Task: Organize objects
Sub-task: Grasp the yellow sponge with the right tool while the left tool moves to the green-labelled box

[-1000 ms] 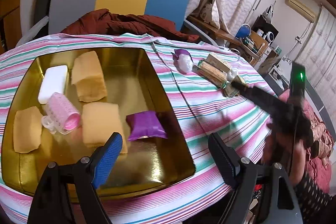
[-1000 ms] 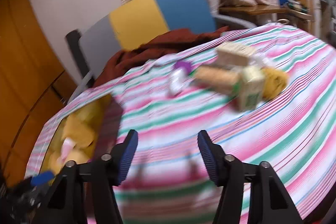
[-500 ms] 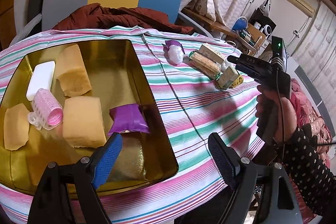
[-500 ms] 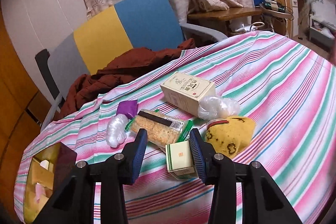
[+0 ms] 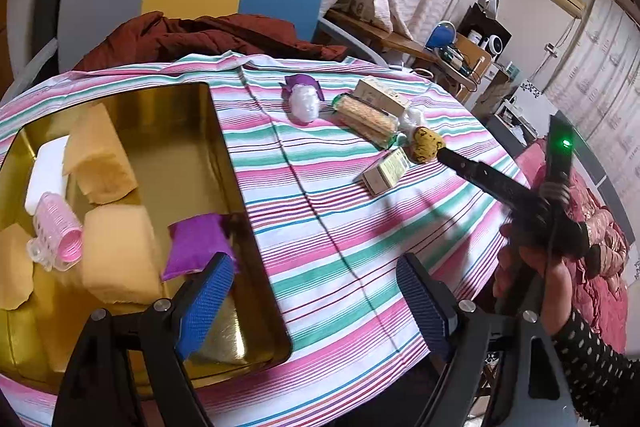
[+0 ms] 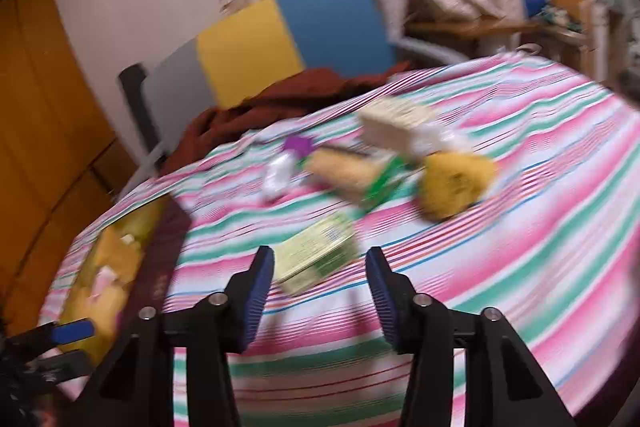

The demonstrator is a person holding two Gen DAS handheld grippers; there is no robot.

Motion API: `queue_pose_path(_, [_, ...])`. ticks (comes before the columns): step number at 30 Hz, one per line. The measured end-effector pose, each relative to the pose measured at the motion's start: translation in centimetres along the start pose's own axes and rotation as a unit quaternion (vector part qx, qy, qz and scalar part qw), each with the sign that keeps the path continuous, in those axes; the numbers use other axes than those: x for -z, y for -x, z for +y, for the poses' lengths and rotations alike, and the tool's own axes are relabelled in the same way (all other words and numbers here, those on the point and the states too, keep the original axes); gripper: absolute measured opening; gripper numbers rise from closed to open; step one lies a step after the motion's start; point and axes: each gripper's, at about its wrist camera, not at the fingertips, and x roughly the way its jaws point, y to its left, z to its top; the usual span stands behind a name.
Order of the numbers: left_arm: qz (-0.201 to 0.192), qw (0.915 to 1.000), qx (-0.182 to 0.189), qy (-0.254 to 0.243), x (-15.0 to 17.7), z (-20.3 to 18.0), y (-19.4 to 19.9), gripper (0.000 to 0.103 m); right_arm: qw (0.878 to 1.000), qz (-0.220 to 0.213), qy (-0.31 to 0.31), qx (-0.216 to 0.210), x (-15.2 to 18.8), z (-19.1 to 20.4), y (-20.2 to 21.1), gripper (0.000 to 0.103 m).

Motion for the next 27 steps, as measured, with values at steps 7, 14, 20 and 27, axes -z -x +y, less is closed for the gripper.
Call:
queue_pose_path(7, [0.010, 0.9999, 0.004, -0.012, -0.3, -1.2, -1.0, 0.085, 0.996, 0.007, -0.051, 0.073, -3.6, -5.8, -3.3, 0.066])
queue_pose_path(14, [0.022, 0.9992, -0.002, -0.032, -0.9, -2.3, -2.0, 0.085, 0.995, 0.029, -0.035, 0.093, -5.8, -7.0, -7.9, 0.070])
queue_pose_path(20, [0.030, 0.9980, -0.004, -0.055, -1.8, -3.7, -3.4, 0.085, 0.995, 0.030, -0.038, 0.088, -5.2, -7.2, -8.9, 0.054])
queue_pose_path(27, [0.040, 0.9935, -0.004, -0.107, -3.7, -6.5, -6.3, 0.085, 0.991, -0.014, -0.040, 0.128, -4.5, -6.8, -7.1, 0.045])
